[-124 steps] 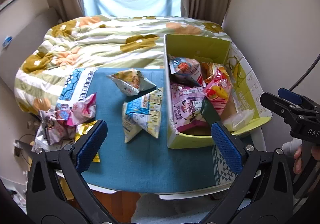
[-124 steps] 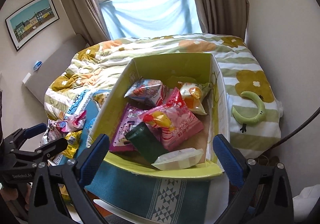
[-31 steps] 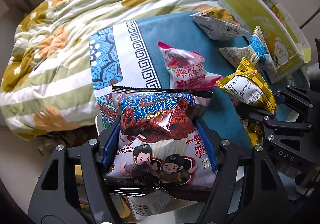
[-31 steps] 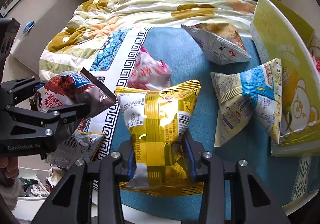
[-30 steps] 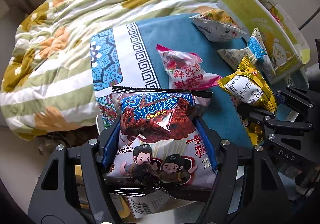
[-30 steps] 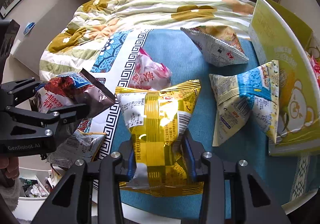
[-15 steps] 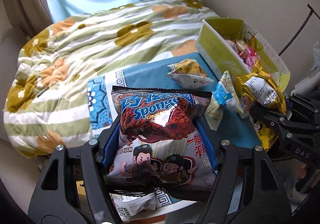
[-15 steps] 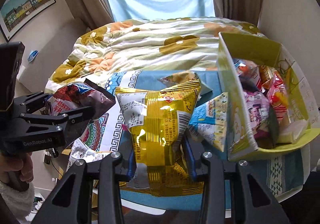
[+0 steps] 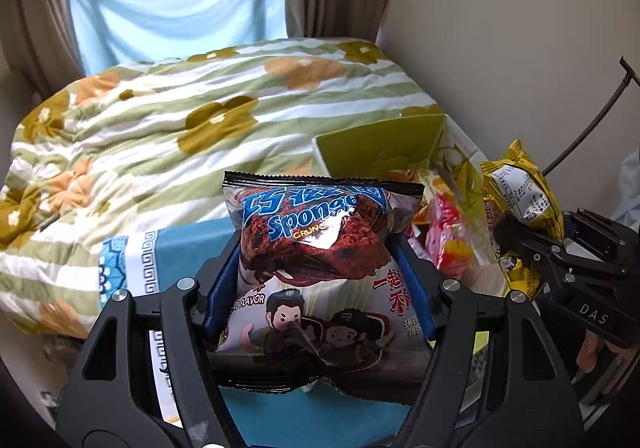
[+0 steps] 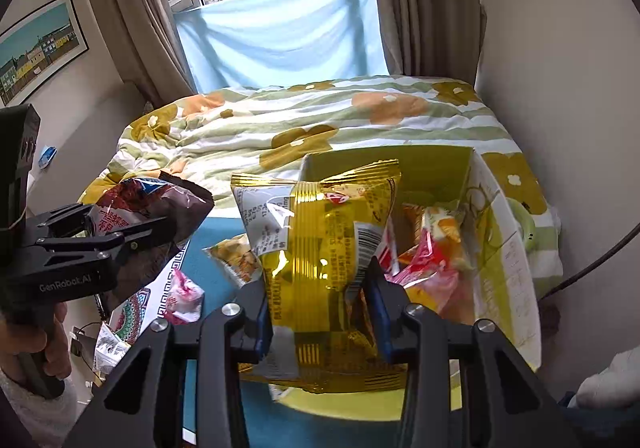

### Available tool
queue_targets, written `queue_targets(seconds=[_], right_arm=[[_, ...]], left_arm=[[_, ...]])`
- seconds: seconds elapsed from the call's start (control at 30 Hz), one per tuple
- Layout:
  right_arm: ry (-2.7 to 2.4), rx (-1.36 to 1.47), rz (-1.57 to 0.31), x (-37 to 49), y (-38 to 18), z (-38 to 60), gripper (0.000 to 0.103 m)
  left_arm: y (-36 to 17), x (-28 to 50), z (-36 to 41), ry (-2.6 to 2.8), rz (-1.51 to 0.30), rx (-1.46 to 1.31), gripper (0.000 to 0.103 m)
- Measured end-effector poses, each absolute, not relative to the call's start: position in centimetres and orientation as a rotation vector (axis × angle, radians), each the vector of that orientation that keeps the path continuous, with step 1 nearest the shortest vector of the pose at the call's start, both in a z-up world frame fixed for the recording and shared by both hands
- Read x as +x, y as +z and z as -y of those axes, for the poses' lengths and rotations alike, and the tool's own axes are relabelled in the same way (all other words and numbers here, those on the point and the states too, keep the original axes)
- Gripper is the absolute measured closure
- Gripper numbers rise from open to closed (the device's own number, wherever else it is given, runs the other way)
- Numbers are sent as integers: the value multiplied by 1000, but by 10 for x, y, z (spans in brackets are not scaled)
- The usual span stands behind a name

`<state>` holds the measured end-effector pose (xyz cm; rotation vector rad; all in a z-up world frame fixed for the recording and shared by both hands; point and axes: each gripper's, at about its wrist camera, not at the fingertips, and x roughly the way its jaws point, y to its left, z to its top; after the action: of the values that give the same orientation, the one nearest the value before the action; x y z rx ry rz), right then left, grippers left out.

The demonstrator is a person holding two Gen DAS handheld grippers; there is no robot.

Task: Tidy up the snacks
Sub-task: 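Carry both bags into the yellow box and open both tools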

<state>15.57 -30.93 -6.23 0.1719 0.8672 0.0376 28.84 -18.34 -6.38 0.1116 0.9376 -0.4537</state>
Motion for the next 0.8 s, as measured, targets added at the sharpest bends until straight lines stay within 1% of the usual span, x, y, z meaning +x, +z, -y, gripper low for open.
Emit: queue_targets(seconds=[0.2,0.4,0.43,0.5,0.53,0.57,0.8], right_arm=[[51,182,-879,186,-67,376,66],[67,196,-909,212,-76,426,66],[68,195,-912,215,-78,431,66],[69,203,-917,221,-80,439,66],[70,207,-920,224,-81,443,66],[69,212,-922,226,-82,447,66],[77,240,-958,235,-96,458,66]], left_arm=[[-85,324,258,-442,-979,73,35],[-110,349,308,-422,-1031,38,35],[-113,353,313,-415,-1033,30,32],[-119,360,320,-401,-1029,21,21],[-121,362,322,-388,-1030,25,6],[-122,364,323,-376,-1029,30,0],[-124,346,305,-347,-1041,56,0]])
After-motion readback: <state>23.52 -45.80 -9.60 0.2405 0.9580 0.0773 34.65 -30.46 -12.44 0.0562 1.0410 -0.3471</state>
